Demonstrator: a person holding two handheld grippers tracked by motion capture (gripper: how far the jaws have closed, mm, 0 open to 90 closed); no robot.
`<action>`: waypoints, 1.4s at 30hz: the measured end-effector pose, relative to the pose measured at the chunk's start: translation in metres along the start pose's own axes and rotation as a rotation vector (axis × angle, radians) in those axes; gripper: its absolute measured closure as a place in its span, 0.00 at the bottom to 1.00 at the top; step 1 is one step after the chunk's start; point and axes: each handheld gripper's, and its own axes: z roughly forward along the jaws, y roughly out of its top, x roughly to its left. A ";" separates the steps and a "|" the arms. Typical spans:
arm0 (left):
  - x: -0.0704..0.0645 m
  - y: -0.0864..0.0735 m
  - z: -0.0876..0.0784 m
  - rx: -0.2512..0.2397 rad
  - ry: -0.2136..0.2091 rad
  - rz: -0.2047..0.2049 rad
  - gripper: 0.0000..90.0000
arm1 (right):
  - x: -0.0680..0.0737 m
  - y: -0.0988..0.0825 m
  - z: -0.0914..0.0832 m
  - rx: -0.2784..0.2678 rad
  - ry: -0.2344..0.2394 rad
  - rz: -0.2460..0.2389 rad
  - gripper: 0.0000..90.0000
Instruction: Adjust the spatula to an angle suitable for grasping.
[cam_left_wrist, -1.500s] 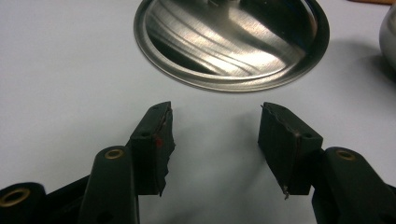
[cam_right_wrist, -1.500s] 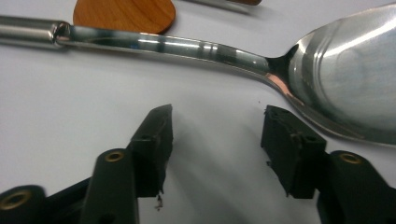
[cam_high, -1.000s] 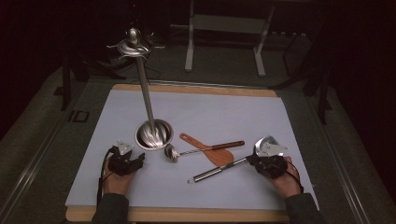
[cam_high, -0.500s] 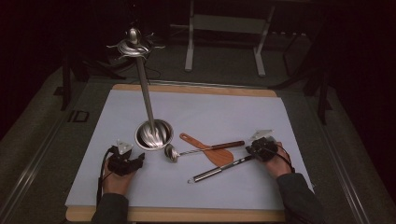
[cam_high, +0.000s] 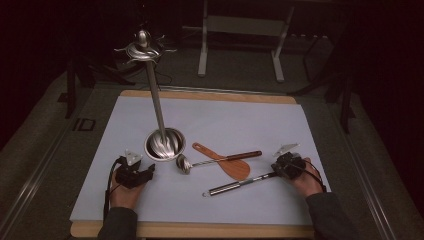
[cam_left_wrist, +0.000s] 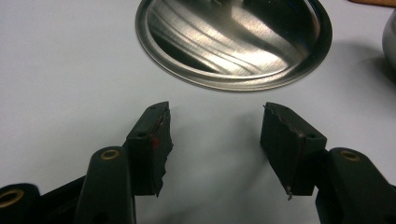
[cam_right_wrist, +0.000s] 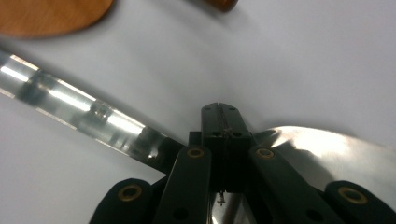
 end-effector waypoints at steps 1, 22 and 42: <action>0.000 0.000 0.000 0.000 0.001 0.001 0.48 | 0.001 -0.003 -0.002 0.007 0.006 -0.003 1.00; 0.000 0.000 0.000 0.002 -0.002 -0.002 0.48 | 0.081 0.059 -0.021 0.006 0.248 -0.549 0.82; 0.001 0.000 0.000 0.002 -0.003 -0.003 0.48 | 0.124 0.101 0.018 0.336 0.353 -0.847 0.74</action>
